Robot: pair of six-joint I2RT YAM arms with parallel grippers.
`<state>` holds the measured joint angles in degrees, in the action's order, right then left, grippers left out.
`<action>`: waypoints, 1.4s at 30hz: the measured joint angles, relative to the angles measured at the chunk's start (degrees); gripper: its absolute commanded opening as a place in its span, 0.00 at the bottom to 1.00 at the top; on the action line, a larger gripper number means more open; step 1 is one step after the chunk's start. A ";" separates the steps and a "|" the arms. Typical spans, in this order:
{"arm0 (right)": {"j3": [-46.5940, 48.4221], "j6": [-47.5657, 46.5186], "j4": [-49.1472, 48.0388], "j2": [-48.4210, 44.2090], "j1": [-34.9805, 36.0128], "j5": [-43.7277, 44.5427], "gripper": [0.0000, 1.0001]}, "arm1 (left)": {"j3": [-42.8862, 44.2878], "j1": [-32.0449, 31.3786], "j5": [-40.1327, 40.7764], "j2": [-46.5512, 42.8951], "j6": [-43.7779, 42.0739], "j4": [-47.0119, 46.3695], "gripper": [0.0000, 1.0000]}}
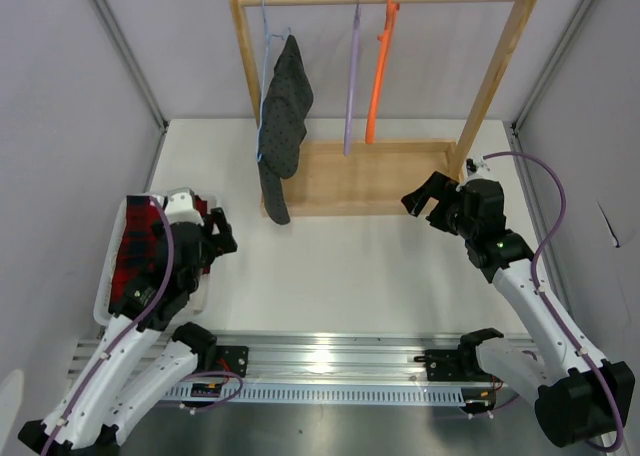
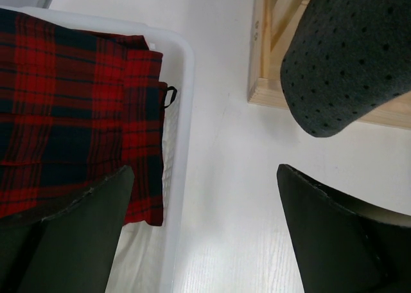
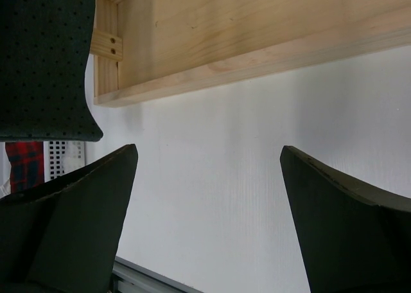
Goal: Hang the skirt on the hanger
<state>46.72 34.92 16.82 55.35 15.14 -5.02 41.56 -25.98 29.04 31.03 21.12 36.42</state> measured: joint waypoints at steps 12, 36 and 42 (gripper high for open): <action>0.00 -0.96 0.04 0.02 -0.02 -0.44 0.99 | 4.50 4.98 3.61 11.23 4.42 2.16 0.99; -0.94 -0.15 -0.96 0.02 -0.17 -3.56 1.00 | 11.82 24.50 0.85 46.95 6.86 -6.49 0.81; -0.96 0.24 -0.96 -0.35 -0.26 -4.31 0.99 | 11.91 24.52 0.76 48.83 7.37 -6.78 0.42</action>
<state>45.76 35.16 15.86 55.00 14.87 -9.32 53.47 -1.45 29.80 79.85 28.49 29.65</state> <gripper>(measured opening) 0.993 0.584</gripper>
